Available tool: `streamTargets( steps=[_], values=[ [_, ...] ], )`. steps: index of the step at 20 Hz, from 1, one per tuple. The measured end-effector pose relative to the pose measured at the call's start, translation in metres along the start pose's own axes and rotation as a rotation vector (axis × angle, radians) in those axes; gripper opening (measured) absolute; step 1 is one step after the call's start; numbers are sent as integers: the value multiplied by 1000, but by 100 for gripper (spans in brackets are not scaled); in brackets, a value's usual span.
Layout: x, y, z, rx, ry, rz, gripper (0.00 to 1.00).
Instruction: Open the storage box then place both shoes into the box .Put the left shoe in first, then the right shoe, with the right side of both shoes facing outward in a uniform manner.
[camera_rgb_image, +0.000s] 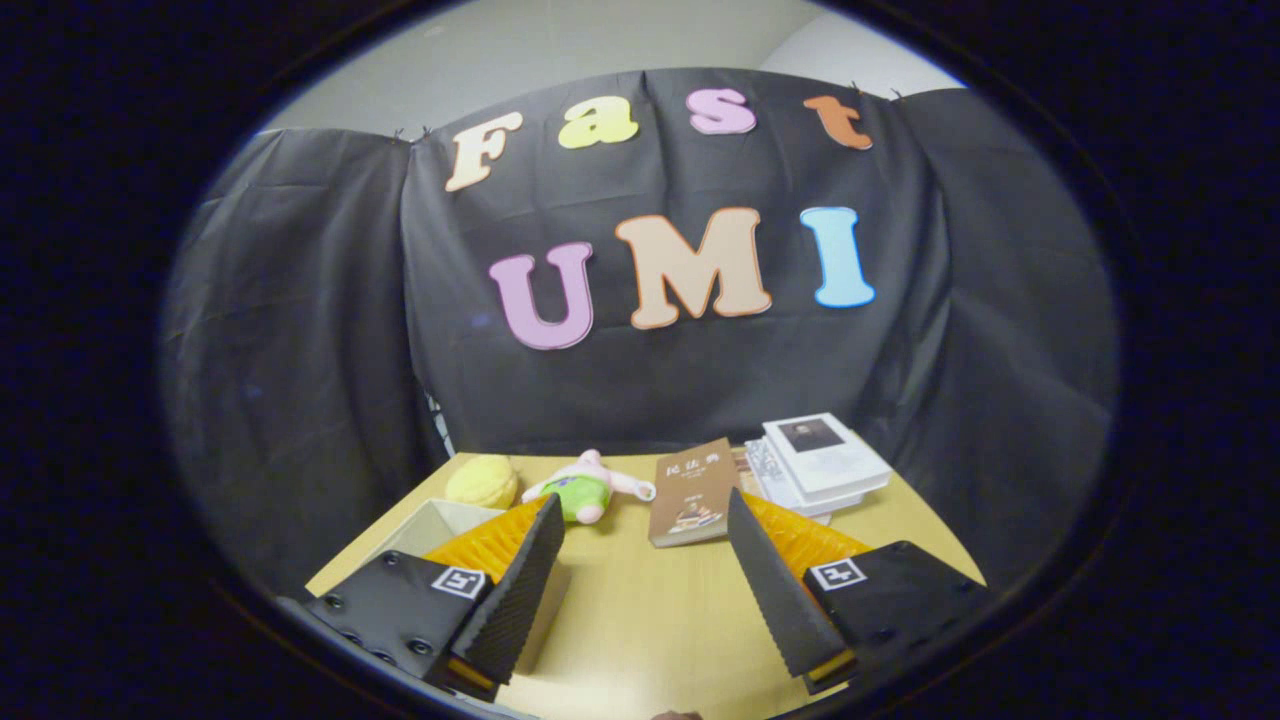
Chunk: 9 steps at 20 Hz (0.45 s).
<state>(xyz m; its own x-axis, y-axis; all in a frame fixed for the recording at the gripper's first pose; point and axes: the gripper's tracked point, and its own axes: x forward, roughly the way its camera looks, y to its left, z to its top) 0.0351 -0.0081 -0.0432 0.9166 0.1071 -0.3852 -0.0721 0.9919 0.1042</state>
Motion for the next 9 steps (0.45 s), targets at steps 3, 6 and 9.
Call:
streamTargets(
  steps=[3, 6, 9],
  values=[
    [-6, -33, 17, -21, -68, -36, 100],
    [-7, -56, 23, -53, -97, -58, 100],
    [-4, -75, 29, -80, -126, -76, 100]
  ],
)
